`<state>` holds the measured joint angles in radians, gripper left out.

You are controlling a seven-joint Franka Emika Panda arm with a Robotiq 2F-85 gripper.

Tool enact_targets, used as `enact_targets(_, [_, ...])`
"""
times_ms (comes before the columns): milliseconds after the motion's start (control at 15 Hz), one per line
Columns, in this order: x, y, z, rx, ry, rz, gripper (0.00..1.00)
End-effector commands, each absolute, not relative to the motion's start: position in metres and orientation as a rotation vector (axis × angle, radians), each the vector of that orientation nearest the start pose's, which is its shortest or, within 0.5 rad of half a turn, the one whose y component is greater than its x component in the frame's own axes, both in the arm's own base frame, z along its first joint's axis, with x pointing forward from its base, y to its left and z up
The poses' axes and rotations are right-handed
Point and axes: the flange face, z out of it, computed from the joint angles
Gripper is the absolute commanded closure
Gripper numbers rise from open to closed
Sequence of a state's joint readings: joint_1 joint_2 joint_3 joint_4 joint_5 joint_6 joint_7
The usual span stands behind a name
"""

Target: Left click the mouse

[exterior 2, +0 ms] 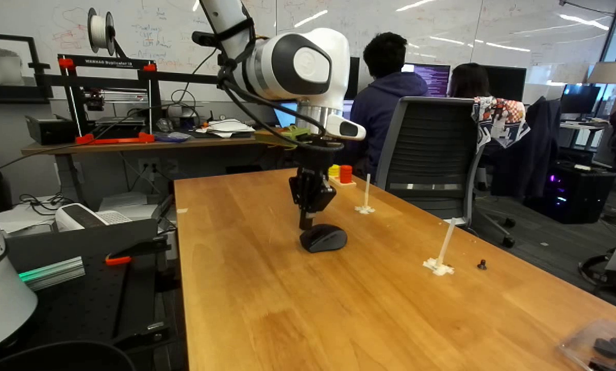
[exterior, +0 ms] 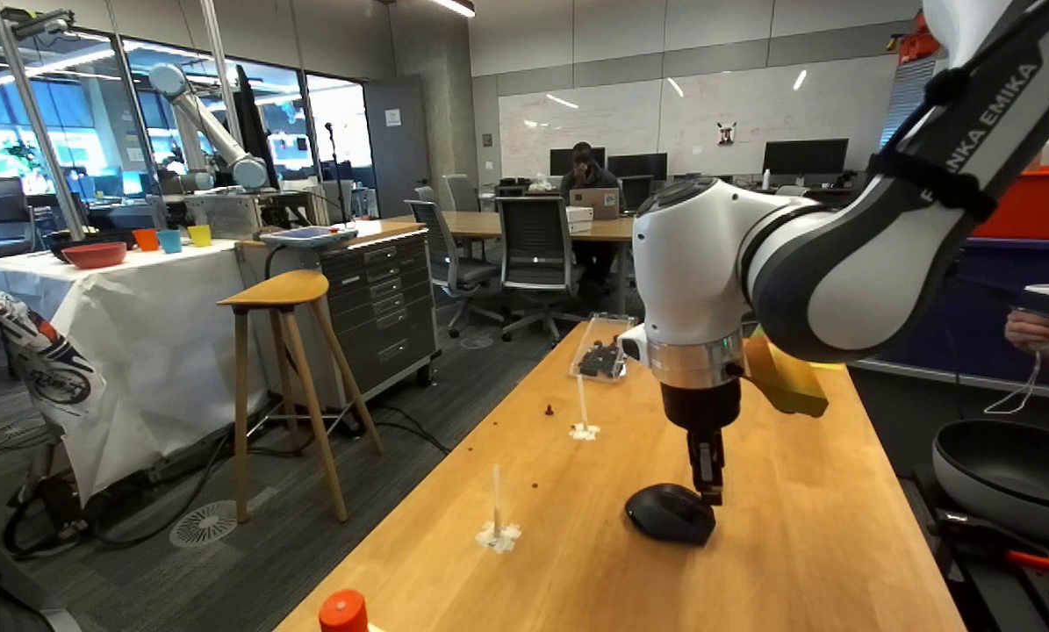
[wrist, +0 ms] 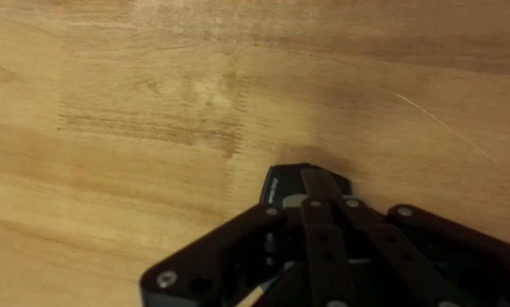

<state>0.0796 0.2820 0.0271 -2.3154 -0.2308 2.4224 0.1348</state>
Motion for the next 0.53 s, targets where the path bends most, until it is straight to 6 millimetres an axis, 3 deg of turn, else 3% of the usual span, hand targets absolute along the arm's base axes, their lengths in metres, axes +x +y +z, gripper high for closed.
enact_targets(0, [0.493, 0.061, 0.253, -3.269, -0.289, 0.183, 0.97])
enact_targets(267, [0.49, 0.067, 0.289, -3.269, -0.32, 0.152, 0.96])
enact_targets(467, [0.483, 0.071, 0.305, -3.197, -0.392, 0.294, 0.92])
